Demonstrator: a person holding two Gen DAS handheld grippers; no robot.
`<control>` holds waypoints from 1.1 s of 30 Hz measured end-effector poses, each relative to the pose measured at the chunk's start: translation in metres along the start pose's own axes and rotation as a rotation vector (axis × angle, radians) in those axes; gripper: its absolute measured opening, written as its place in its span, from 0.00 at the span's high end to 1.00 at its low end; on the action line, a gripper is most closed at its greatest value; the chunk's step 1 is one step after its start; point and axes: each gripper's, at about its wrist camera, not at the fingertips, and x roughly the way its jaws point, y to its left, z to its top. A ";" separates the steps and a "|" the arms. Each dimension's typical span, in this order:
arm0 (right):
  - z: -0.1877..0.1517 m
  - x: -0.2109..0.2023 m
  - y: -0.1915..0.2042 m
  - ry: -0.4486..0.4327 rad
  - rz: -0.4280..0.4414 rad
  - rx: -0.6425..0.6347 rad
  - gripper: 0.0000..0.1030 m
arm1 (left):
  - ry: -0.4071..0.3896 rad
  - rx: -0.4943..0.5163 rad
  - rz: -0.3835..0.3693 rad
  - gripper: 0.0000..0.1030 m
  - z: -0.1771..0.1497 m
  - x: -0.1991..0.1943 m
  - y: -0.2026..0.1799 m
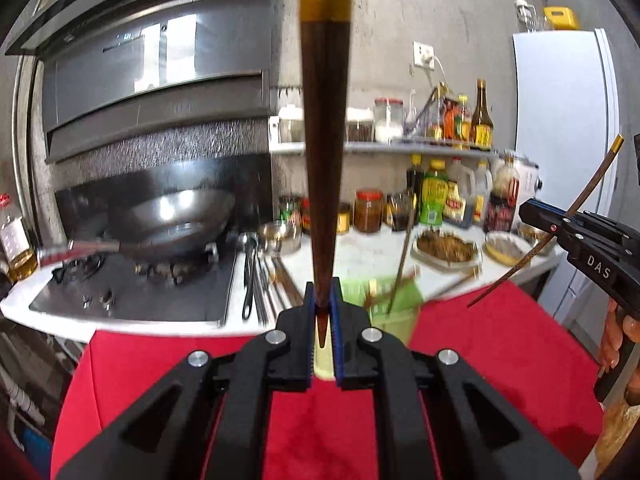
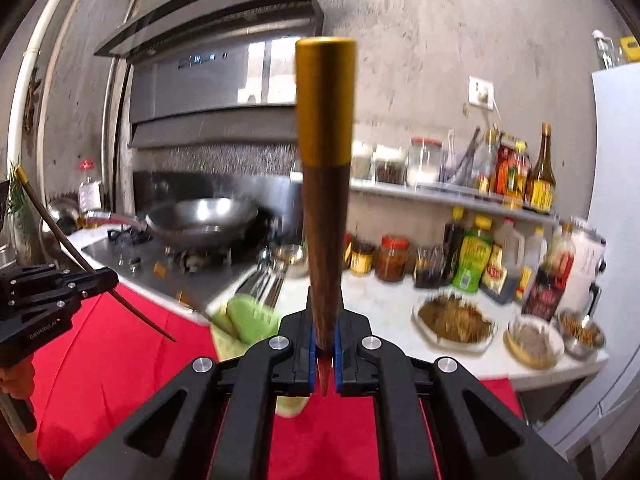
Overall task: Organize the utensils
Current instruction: 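Drop the left tool's chopstick into the green holder and open it while the right tool releases its own, then move both open tools back over the last two chopsticks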
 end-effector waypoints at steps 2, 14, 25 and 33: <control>0.012 0.009 -0.001 -0.017 0.012 0.004 0.94 | -0.008 -0.001 -0.008 0.94 0.015 0.011 0.000; 0.003 0.088 0.009 0.079 0.091 0.013 0.94 | 0.099 -0.020 -0.068 0.94 0.011 0.093 0.001; -0.004 0.089 0.002 0.105 0.084 0.048 0.70 | 0.067 -0.035 -0.058 0.86 0.013 0.092 0.004; -0.001 0.025 -0.005 0.053 0.039 0.042 0.70 | 0.015 -0.030 0.011 0.86 0.012 0.035 0.005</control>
